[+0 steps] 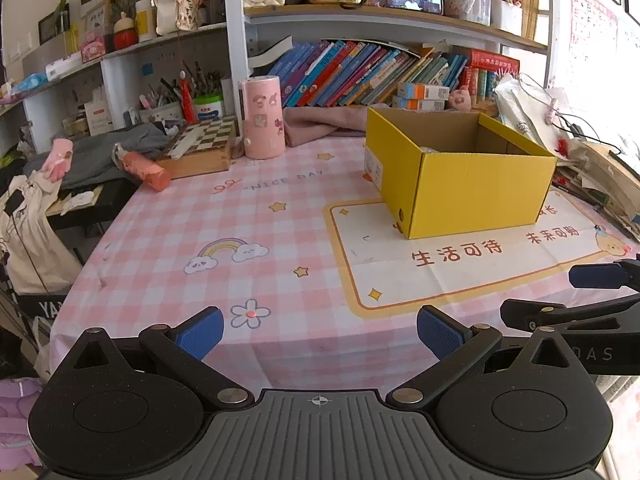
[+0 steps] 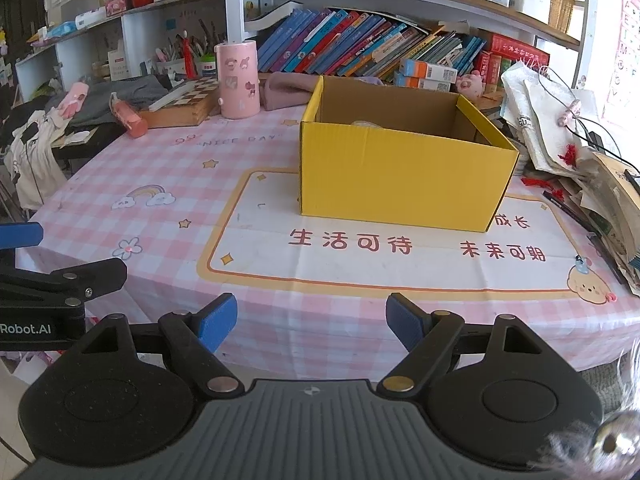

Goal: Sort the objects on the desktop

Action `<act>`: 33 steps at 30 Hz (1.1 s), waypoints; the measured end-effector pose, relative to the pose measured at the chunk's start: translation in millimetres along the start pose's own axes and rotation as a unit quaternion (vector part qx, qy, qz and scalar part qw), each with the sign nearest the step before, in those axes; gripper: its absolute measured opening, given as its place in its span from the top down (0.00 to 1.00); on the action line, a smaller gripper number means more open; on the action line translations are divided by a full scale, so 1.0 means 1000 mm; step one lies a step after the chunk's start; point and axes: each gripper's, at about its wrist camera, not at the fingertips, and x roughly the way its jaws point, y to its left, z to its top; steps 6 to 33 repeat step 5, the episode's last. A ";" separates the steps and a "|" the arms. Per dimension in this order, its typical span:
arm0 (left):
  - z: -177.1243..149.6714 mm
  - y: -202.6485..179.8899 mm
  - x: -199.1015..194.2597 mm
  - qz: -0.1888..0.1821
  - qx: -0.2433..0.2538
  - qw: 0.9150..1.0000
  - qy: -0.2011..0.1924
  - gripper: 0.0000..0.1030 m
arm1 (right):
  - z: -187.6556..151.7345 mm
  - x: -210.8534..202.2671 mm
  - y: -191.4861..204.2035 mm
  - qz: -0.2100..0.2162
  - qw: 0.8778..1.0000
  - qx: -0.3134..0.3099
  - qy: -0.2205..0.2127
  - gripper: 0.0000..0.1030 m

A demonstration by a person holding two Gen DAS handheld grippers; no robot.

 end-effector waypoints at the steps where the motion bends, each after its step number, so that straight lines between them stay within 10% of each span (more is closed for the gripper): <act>1: 0.000 0.000 0.001 0.002 0.000 1.000 0.000 0.00 | 0.000 0.001 0.000 0.000 1.000 0.000 0.000 0.22; 33: 0.002 0.001 0.004 0.001 -0.006 1.000 0.003 0.00 | 0.002 0.005 -0.002 0.000 1.000 0.001 0.005 0.22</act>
